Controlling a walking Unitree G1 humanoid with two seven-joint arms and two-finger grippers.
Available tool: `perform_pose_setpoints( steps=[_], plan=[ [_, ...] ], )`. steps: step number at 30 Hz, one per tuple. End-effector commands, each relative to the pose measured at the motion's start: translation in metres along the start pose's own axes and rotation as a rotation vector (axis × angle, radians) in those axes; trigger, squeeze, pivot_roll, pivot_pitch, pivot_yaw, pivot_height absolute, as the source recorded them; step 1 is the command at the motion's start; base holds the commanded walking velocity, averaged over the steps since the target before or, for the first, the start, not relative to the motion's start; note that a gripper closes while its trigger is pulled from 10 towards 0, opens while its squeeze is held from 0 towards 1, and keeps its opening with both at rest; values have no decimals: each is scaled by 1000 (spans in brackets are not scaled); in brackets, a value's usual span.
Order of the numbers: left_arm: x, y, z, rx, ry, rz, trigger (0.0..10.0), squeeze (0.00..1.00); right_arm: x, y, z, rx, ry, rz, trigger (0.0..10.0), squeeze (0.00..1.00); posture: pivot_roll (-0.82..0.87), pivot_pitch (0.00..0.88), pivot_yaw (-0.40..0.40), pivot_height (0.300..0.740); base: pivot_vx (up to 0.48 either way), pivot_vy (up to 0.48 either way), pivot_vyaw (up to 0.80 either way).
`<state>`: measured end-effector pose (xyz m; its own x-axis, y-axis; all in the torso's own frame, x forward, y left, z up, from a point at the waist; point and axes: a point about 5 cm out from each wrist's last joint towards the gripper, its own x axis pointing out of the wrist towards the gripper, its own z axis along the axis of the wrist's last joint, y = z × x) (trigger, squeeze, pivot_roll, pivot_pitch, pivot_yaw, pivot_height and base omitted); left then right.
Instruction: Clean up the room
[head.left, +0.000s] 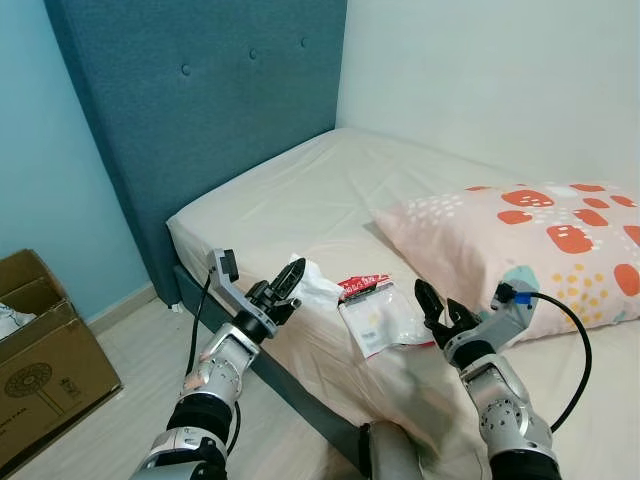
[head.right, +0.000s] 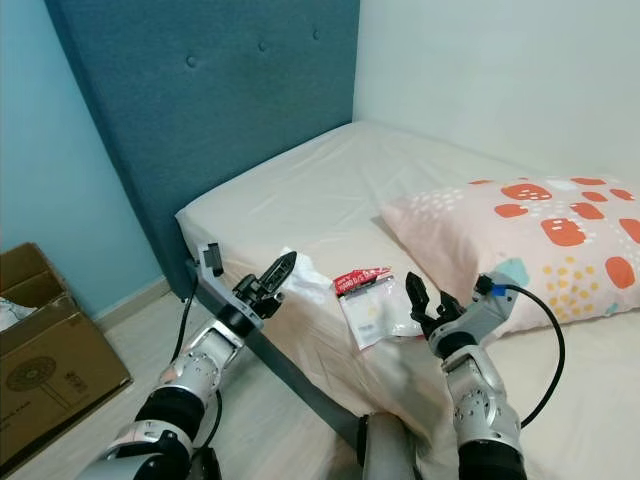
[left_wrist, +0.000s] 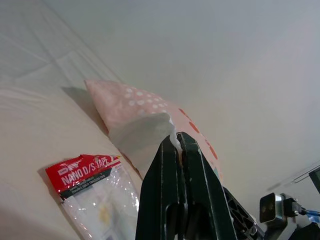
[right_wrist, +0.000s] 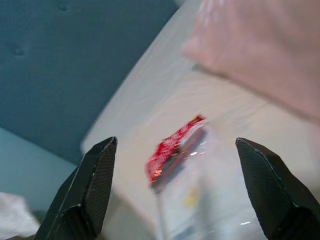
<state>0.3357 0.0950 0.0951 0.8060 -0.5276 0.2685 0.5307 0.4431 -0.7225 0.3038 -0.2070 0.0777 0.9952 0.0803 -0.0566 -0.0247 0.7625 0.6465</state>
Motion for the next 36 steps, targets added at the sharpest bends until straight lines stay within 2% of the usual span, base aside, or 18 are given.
perform_pose_setpoints(
  steps=[1,3,5,7,8,9,11,16,21,23,24,25,26,27,28,29,36],
  plan=[
    [-2,3,-1,22,17,26,0,0,-1,-2,-6,93,8,-3,10000,1000,-12,1,-46,523,0,0,0],
    [-6,7,-1,54,24,51,0,0,-4,-5,-11,158,19,-32,10000,1000,-5,4,-53,523,0,0,0],
    [-13,16,3,108,18,124,0,0,-14,-22,-22,184,74,-164,10000,1000,-1,12,-58,523,0,0,0],
    [-23,26,7,140,10,195,0,0,-26,-41,-31,165,132,-308,10000,1000,1,18,-60,523,0,0,0],
    [-23,26,7,140,10,195,0,0,-26,-41,-31,165,132,-308,10000,1000,1,18,-60,523,0,0,0],
    [-32,34,10,138,0,255,0,0,-38,-55,-35,151,161,-418,10000,1000,3,24,-61,523,0,0,0],
    [-41,40,10,139,2,294,0,0,-48,-63,-34,141,176,-494,10000,1000,7,31,-60,523,0,0,0],
    [-51,46,7,140,20,321,0,0,-57,-66,-26,143,167,-537,10000,1000,-1,40,-55,523,0,0,0],
    [-52,46,3,144,30,325,0,0,-56,-65,-29,180,169,-516,10000,1000,-1,44,-48,523,0,0,0],
    [-52,45,1,152,44,325,0,0,-47,-49,-36,248,183,-388,10000,1000,2,50,-41,523,0,0,0],
    [-51,45,-1,157,55,324,10000,0,-43,-40,-40,279,202,-333,10000,757,10,58,-37,523,0,0,0],
    [-51,45,-1,163,64,322,10000,0,-40,-32,-44,307,216,-287,10000,294,14,63,-36,523,0,0,0],
    [-51,45,-1,163,64,322,10000,0,-40,-32,-44,307,216,-287,10000,294,14,63,-36,523,0,0,0],
    [-52,45,-2,168,71,321,10000,0,-38,-28,-45,318,223,-266,10000,47,16,68,-35,523,0,0,0],
    [-52,45,-2,168,71,321,10000,0,-38,-28,-45,318,223,-266,10000,47,16,68,-35,523,0,0,0],
    [-53,45,-2,172,76,321,10000,0,-36,-24,-46,332,225,-245,10000,0,18,74,-33,523,0,0,0],
    [-64,48,-5,180,100,336,10000,0,-22,-10,-49,371,220,-178,10000,0,42,114,-16,523,0,0,0]
  ],
)
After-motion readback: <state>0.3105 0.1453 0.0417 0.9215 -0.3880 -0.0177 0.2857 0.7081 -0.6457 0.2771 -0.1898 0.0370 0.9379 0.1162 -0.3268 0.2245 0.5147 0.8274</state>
